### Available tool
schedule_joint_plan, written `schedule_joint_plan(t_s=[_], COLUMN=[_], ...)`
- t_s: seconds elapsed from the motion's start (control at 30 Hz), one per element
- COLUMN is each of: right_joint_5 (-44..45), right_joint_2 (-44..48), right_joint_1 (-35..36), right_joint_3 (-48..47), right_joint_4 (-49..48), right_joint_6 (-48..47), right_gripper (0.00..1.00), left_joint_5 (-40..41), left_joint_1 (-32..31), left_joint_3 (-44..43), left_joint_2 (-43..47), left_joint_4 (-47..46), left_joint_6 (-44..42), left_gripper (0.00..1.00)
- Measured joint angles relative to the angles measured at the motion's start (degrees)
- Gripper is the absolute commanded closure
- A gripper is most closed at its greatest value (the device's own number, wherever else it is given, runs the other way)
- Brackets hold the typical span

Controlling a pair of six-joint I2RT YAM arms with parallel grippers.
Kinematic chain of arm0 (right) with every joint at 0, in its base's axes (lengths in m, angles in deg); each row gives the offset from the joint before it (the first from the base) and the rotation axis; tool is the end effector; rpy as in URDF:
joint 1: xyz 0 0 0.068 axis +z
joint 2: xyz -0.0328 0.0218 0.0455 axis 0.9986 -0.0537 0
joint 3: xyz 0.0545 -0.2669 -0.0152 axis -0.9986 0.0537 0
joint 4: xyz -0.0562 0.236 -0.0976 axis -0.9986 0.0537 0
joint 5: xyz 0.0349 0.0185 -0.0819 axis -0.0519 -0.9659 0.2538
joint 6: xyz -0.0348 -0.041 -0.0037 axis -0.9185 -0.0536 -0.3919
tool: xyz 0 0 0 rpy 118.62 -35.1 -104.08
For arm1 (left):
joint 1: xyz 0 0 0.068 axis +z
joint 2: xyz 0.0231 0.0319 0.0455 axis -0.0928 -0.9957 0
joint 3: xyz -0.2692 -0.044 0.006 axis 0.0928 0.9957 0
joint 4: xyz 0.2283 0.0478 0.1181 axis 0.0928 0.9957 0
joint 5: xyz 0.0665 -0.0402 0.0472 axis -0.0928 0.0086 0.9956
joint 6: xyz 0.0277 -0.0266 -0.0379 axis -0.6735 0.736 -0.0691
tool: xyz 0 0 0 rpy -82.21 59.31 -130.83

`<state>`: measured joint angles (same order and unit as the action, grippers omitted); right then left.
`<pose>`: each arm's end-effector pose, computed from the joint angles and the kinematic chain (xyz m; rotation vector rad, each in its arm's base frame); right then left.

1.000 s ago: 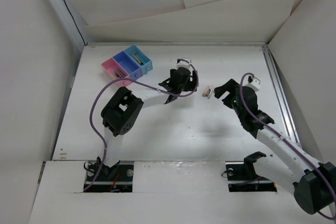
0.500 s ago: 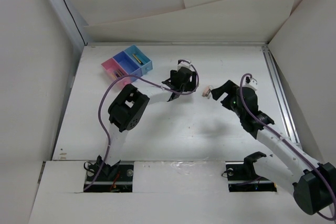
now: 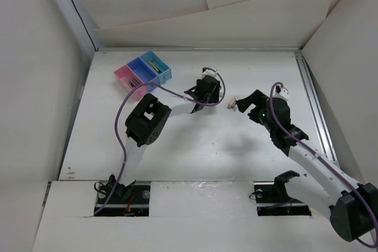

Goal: Sort the stationery into containers
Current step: Pick up the stationery from the center of the board, then place the stationery in the storage box.

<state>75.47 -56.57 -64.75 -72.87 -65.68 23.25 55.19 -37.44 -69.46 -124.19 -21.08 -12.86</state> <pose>0.1999 0.0753 0.2545 0.5210 1.9450 0.6124 0.3683 -0.3296 0.1631 0.2489 2.0671 -0.4547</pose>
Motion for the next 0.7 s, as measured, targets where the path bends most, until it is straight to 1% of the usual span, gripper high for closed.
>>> schedule_joint_plan(t_s=[0.13,0.2,0.33,0.43,0.47,0.53,0.7], right_joint_5=[-0.2,-0.2,-0.3,-0.6,-0.7,-1.1,-2.1], right_joint_2=[0.0,0.0,0.0,0.0,0.0,0.0,0.0], right_joint_1=[0.0,0.0,0.0,0.0,0.0,0.0,0.0], right_joint_3=[0.0,0.0,0.0,0.0,0.0,0.0,0.0], right_joint_4=[0.0,0.0,0.0,0.0,0.0,0.0,0.0], right_joint_6=[0.0,0.0,0.0,0.0,0.0,0.0,-0.2], right_gripper=[0.08,0.08,0.08,0.08,0.08,0.08,0.08], left_joint_5=[0.1,0.2,0.2,-0.2,-0.5,-0.9,-1.2], left_joint_1=[0.0,0.0,0.3,1.4,2.5,5.6,19.2], left_joint_3=[0.2,1.4,6.8,10.8,11.7,12.9,16.3], left_joint_2=[0.1,0.9,6.2,12.3,14.6,18.6,26.8], left_joint_4=[-0.2,-0.3,1.1,2.3,2.3,1.9,-1.6], left_joint_6=[0.3,0.6,1.9,3.2,3.7,5.1,9.1], left_gripper=[0.62,0.62,0.64,0.64,0.65,0.65,0.65])
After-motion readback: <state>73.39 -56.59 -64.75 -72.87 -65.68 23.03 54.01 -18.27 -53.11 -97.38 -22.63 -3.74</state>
